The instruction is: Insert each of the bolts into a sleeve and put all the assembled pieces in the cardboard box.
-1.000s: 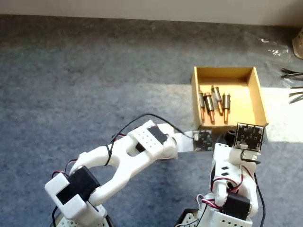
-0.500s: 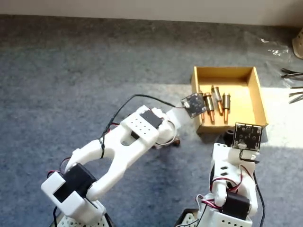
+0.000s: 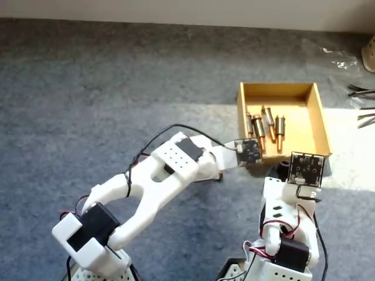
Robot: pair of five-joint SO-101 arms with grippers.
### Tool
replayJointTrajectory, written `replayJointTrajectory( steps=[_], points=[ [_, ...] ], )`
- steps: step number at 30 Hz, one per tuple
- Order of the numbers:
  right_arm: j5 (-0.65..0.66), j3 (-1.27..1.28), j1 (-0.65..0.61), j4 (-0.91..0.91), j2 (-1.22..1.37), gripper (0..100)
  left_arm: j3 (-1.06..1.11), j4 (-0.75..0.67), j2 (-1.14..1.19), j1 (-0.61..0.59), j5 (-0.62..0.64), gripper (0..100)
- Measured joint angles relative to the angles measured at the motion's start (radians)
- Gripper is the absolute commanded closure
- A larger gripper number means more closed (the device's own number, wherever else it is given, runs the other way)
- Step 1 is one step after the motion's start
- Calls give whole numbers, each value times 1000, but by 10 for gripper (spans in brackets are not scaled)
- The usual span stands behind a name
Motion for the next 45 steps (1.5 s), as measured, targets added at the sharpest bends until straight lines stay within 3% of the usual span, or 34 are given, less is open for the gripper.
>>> replayJointTrajectory(
  steps=[30, 45],
  points=[
    [5, 0, 0, 0, 0, 994, -126, 11, 198, 21, 20, 861],
    [5, 0, 0, 0, 0, 994, -170, 11, 279, 26, 25, 961]
  ],
)
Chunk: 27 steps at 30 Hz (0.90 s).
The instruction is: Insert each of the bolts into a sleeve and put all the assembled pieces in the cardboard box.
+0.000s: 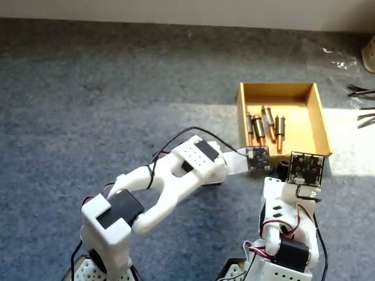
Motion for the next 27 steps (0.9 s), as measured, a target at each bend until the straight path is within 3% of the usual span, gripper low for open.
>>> replayJointTrajectory(
  steps=[15, 21, 27],
  points=[
    [0, 0, 0, 0, 0, 994, -63, 41, 26, -51, 3, 996],
    [0, 0, 0, 0, 0, 994, -66, 57, -55, -130, 259, 996],
    [0, 0, -11, 0, 0, 994, -66, 60, -129, -195, 313, 996]
  ],
)
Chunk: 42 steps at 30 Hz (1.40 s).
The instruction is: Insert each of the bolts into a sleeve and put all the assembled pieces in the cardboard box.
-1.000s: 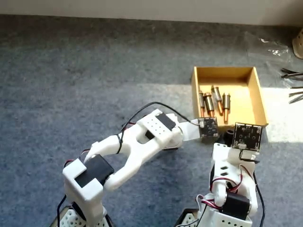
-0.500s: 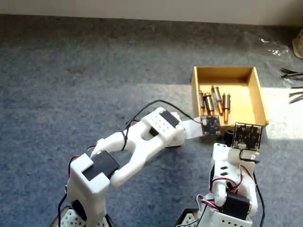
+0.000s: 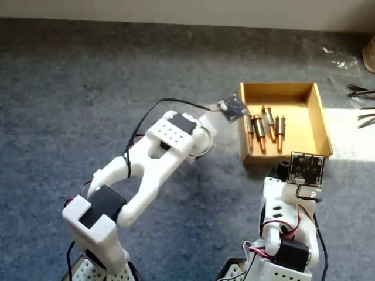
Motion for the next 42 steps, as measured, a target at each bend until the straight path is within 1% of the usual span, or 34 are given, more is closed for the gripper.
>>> replayJointTrajectory(
  steps=[5, 10, 13, 15, 21, 23, 27, 31, 34, 39, 42],
  points=[
    [0, 0, -123, 0, 0, 994, 0, 0, -57, -52, 3, 996],
    [0, 0, -247, 0, 0, 994, 0, 0, -163, -120, 5, 996],
    [0, 0, -313, 0, 0, 994, 55, -6, -256, -143, 5, 996],
    [0, 0, -350, 0, 0, 994, 123, -44, -333, -146, 5, 996],
    [0, 0, -493, 0, 0, 994, 393, -230, -638, -146, 5, 996],
    [0, 0, -526, 0, 0, 994, 439, -247, -726, -146, 5, 996],
    [0, 0, -605, -6, 0, 994, 460, -261, -858, -147, 5, 996],
    [0, 0, -669, -63, 0, 994, 460, -264, -974, -147, 5, 996],
    [0, 0, -698, -94, 0, 994, 460, -264, -1054, -147, 74, 996],
    [0, 0, -763, -133, 0, 994, 460, -264, -1174, -186, 212, 996],
    [0, 0, -799, -189, 0, 994, 460, -264, -1231, -186, 275, 996]
  ],
)
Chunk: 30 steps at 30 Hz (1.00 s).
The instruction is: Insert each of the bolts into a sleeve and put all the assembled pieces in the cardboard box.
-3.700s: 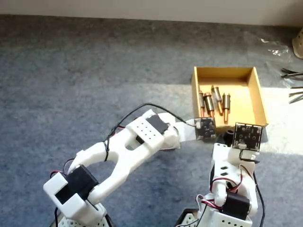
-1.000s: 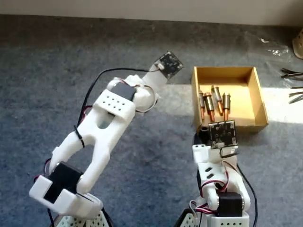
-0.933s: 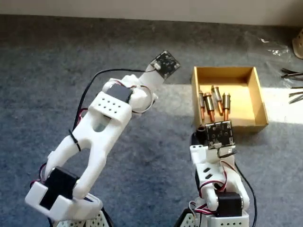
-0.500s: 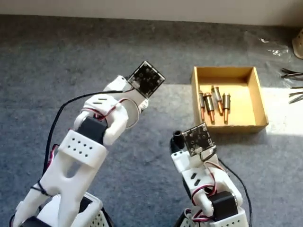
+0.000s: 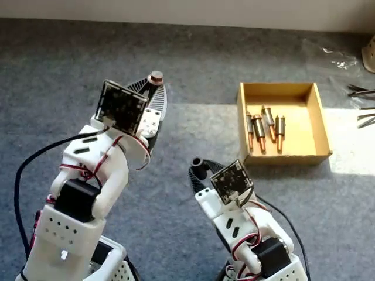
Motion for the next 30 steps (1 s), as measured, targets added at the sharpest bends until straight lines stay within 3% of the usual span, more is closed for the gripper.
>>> replayJointTrajectory(
  steps=[7, 13, 17, 25, 30],
  points=[
    [0, 0, -135, -133, 0, 994, 104, 0, -160, -2, 120, 996],
    [0, 95, -140, -250, 0, 994, 221, -63, -356, 3, 127, 996],
    [0, 199, -140, -310, 0, 994, 293, -94, -477, 74, 127, 996],
    [0, 206, -103, -330, 0, 994, 431, -192, -499, 201, 127, 996],
    [0, 206, -60, -396, 0, 994, 512, -279, -499, 209, 127, 995]
  ],
)
